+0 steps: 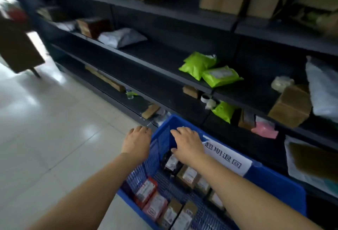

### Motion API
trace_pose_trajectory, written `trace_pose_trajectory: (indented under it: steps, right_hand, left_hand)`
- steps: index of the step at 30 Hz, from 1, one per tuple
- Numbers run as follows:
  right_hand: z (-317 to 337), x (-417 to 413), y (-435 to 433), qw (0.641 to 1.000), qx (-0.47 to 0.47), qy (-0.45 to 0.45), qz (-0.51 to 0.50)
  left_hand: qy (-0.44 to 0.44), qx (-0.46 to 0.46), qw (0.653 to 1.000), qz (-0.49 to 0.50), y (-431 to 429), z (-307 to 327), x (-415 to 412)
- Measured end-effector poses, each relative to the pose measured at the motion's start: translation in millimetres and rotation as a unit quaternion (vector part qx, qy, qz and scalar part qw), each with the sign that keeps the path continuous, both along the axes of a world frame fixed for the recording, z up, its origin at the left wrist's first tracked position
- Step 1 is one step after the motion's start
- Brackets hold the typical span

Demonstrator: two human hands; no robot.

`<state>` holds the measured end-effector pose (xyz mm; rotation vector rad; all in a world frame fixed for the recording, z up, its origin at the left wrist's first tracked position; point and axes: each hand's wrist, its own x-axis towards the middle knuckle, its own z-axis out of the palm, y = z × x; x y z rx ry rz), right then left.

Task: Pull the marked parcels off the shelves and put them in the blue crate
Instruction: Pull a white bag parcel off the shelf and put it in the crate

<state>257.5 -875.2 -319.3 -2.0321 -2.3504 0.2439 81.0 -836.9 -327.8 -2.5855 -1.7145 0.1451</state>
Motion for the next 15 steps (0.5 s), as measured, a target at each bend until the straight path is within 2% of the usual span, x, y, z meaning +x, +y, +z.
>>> trace_pose_trajectory:
  steps: [9, 15]
  right_hand:
    - [111.9, -141.4, 84.6, 0.993, 0.069, -0.034, 0.092]
    - [157.2, -258.7, 140.4, 0.986, 0.117, -0.023, 0.116]
  left_hand:
    - [-0.018, 0.109, 0.990, 0.091, 43.5, 103.8, -158.4]
    - [-0.021, 0.168, 0.978, 0.125, 90.2, 149.6, -272.5]
